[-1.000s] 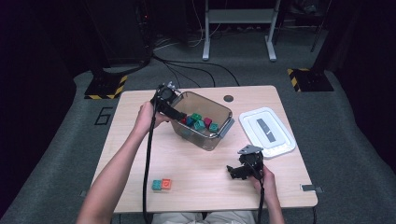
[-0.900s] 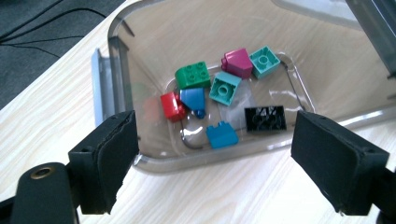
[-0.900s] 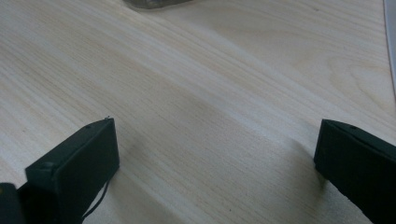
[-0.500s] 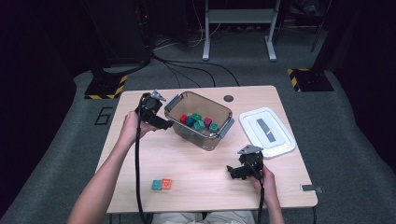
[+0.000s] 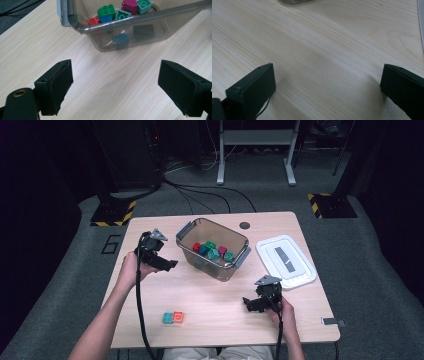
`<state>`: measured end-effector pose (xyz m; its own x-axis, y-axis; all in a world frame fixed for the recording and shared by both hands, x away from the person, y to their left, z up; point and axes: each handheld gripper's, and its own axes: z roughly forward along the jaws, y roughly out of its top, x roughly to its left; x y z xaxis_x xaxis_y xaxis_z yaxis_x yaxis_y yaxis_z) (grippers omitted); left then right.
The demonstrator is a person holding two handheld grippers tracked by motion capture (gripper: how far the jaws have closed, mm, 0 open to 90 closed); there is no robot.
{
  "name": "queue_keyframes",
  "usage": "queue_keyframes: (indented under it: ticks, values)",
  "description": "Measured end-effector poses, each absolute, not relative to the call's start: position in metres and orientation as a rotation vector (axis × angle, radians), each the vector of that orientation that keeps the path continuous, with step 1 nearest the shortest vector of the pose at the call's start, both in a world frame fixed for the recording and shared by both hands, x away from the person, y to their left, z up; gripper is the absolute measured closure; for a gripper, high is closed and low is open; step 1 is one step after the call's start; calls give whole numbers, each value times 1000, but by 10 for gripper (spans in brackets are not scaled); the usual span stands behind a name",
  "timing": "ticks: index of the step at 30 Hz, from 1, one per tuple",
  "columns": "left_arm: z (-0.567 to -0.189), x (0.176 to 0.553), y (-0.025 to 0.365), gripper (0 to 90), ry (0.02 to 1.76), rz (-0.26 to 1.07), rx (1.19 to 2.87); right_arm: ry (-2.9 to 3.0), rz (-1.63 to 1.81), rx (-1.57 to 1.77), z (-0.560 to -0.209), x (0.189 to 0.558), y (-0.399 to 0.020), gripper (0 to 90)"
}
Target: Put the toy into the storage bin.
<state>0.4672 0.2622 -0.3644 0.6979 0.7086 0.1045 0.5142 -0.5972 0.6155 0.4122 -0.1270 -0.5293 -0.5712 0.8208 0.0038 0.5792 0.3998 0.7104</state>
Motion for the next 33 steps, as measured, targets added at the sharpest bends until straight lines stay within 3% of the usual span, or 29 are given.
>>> queue_keyframes:
  ticks: [33]
  values:
    - [-450,399,276,108,962,322,2408,2314,968,1216,-529,412,-127,0]
